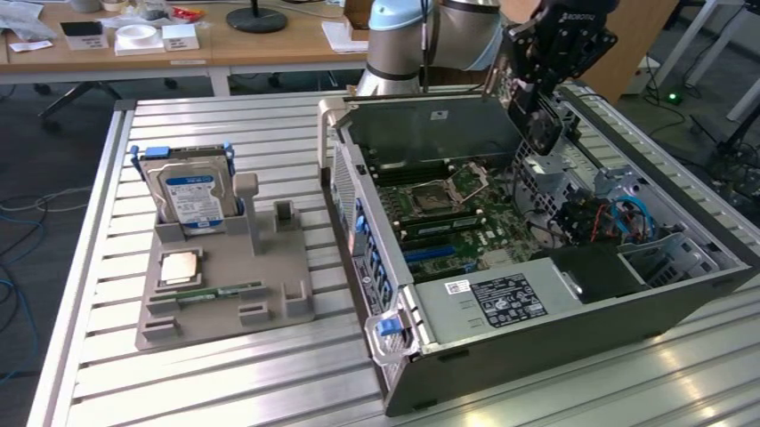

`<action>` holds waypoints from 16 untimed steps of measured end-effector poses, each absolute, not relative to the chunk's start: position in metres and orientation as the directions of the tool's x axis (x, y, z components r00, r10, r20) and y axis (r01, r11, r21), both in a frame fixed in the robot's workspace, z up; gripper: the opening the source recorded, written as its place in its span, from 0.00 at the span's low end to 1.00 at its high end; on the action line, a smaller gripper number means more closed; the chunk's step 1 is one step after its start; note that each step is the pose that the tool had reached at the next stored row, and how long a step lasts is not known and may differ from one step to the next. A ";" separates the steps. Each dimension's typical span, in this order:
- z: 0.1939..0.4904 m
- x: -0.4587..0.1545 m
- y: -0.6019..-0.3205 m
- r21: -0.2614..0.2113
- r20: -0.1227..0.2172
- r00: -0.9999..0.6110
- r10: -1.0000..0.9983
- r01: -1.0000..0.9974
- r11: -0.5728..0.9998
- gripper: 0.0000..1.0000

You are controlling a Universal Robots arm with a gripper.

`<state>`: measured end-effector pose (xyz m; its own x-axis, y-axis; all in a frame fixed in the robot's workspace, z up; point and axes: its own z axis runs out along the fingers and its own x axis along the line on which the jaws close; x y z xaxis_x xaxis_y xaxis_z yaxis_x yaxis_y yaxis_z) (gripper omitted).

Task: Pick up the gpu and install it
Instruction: 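Pick up the gpu and move the gpu toward the slot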

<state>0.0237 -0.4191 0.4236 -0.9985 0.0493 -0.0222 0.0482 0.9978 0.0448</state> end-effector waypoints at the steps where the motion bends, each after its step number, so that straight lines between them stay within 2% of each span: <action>1: 0.424 0.026 -0.419 0.045 -0.022 -0.999 0.049 0.048 0.998 0.26; 16: 0.424 0.059 -0.417 0.045 -0.022 -0.999 0.049 0.048 0.998 0.26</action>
